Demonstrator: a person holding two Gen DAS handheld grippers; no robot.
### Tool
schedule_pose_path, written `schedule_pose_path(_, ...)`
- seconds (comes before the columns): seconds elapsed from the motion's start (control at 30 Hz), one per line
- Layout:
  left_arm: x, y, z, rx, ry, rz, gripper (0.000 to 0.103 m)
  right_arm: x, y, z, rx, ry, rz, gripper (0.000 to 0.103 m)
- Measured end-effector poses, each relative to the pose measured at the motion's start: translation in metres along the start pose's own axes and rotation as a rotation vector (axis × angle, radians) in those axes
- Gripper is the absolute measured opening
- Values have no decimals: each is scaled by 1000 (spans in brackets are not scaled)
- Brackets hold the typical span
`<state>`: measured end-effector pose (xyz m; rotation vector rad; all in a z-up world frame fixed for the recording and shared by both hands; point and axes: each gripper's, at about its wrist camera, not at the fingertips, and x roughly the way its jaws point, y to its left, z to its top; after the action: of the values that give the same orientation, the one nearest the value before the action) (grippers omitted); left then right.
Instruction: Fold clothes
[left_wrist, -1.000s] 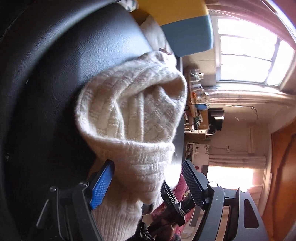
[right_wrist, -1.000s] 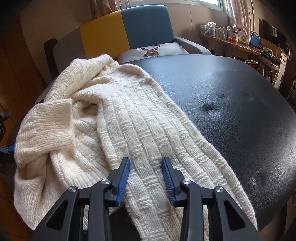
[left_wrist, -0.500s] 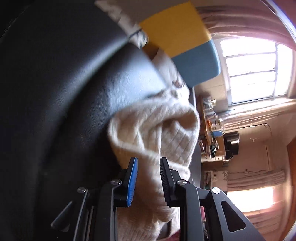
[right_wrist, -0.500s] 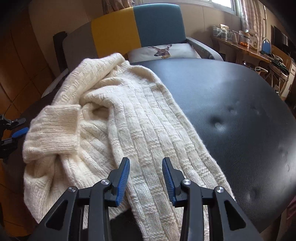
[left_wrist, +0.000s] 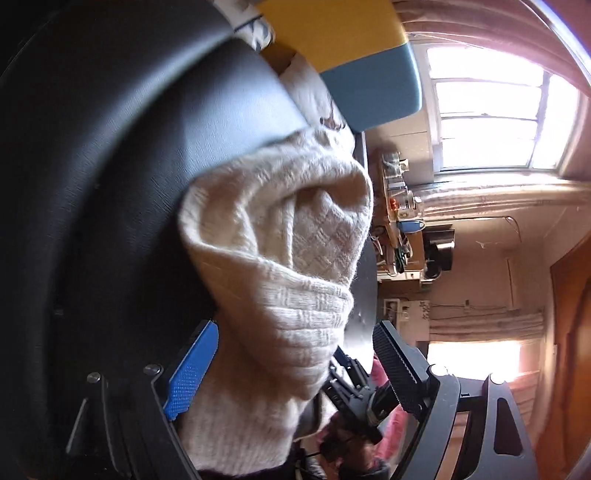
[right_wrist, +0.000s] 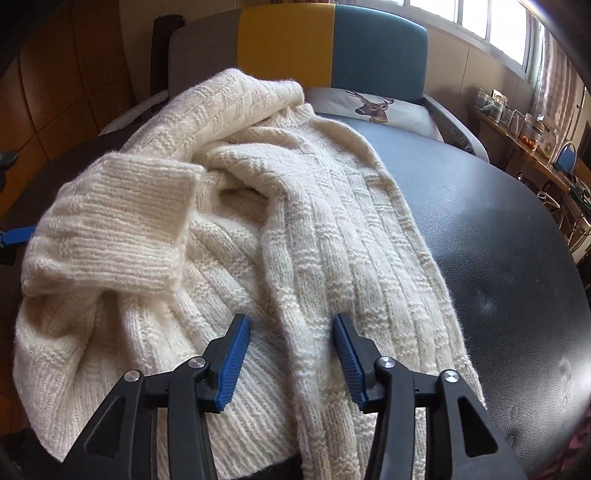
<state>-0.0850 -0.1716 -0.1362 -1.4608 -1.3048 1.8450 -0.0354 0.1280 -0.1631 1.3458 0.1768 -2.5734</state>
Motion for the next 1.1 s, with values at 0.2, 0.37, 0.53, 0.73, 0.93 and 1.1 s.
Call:
schedule_pose_path(0.2, 23, 7, 10, -104, 19, 81, 86, 0, -10, -1, 76, -7, 77, 57)
schedule_pose_path(0.37, 33, 14, 13, -157, 0, 141, 86, 1, -1, -4, 35, -29, 80, 70)
schedule_pose_path(0.53, 25, 10, 9, -99, -78, 124, 24, 4, 3, -1, -9, 12, 71, 72)
schedule_pose_path(0.73, 6, -3, 1, 72, -166, 193, 16, 6, 3, 2, -21, 48, 88, 75)
schedule_pose_path(0.93, -49, 1, 10, 177, -273, 320, 16, 9, 2, 6, -50, 87, 84, 75)
schedule_pose_path(1.1, -84, 30, 15, 84, -206, 287, 68, 8, 4, 3, -61, 69, 71, 75)
